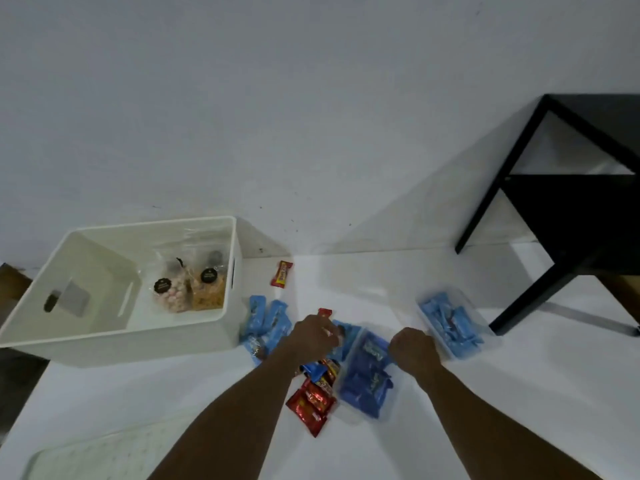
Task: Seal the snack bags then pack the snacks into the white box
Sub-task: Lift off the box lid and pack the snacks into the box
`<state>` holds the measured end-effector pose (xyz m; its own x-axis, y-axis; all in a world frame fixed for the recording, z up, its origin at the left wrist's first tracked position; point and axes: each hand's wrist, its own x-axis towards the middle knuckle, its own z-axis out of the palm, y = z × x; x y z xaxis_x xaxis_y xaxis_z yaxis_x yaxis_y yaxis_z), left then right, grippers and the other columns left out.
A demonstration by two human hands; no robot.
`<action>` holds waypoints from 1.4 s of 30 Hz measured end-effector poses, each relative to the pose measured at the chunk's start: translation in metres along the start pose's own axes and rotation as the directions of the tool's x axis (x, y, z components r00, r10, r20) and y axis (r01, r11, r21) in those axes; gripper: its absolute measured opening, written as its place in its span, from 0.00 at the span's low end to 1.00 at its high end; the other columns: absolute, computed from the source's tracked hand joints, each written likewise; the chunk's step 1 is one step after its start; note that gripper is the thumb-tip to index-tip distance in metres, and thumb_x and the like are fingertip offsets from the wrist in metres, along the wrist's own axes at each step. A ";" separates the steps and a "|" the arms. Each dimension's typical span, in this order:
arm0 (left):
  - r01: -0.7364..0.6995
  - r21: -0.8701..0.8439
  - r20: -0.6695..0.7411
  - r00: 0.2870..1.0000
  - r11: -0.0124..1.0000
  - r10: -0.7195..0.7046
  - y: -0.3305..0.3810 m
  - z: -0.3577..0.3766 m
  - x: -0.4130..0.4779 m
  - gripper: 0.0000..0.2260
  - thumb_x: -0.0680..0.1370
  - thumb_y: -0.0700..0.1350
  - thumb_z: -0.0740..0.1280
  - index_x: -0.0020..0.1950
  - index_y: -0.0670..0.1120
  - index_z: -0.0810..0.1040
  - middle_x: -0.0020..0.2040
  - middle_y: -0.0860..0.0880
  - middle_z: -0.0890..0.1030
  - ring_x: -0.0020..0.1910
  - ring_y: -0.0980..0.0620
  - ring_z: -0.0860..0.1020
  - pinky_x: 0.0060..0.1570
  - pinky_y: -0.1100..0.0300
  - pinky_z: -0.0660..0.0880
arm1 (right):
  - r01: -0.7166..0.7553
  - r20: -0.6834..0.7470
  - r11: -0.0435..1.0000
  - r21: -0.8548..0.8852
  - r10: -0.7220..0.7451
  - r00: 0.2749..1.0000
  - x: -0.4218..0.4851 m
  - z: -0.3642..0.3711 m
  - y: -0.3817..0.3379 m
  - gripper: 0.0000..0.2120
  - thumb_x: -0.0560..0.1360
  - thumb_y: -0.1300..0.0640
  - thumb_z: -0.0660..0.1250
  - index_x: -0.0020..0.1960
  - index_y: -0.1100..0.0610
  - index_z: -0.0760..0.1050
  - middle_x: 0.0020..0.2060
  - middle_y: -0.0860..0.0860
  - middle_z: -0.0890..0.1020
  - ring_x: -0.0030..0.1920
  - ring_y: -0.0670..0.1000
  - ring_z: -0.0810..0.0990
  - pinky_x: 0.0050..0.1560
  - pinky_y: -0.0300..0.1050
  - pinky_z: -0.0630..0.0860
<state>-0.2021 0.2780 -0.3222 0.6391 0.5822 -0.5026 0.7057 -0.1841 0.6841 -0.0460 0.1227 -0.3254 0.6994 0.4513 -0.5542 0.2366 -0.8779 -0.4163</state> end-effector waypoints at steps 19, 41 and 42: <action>-0.151 -0.146 -0.066 0.988 0.978 0.143 0.132 0.124 0.059 0.10 0.68 0.36 0.76 0.46 0.45 0.80 0.29 0.49 0.78 0.30 0.47 0.79 0.37 0.51 0.82 | 0.355 -0.119 0.922 0.154 -0.340 0.933 0.087 -0.149 0.083 0.14 0.70 0.66 0.72 0.39 0.48 0.72 0.45 0.46 0.80 0.48 0.50 0.78 0.46 0.35 0.69; -0.118 -0.170 -0.015 0.993 0.978 0.118 0.061 0.111 0.050 0.36 0.65 0.39 0.80 0.63 0.54 0.62 0.44 0.48 0.81 0.36 0.60 0.79 0.36 0.64 0.78 | 0.344 0.157 0.888 0.306 -0.403 0.902 0.077 -0.069 0.084 0.13 0.73 0.60 0.71 0.51 0.51 0.69 0.41 0.48 0.75 0.38 0.47 0.72 0.39 0.41 0.69; -0.109 -0.169 -0.009 0.994 0.980 0.109 0.060 0.106 0.046 0.35 0.66 0.38 0.79 0.64 0.52 0.62 0.44 0.48 0.80 0.35 0.60 0.78 0.35 0.65 0.76 | 0.329 0.172 0.888 0.320 -0.396 0.902 0.075 -0.066 0.081 0.13 0.73 0.59 0.71 0.50 0.50 0.69 0.42 0.49 0.75 0.38 0.48 0.71 0.39 0.44 0.69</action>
<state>-0.0981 0.2100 -0.3607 0.7092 0.5662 -0.4201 0.5700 -0.1099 0.8143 0.0703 0.0750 -0.3525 0.4208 0.7824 -0.4592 0.2245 -0.5802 -0.7829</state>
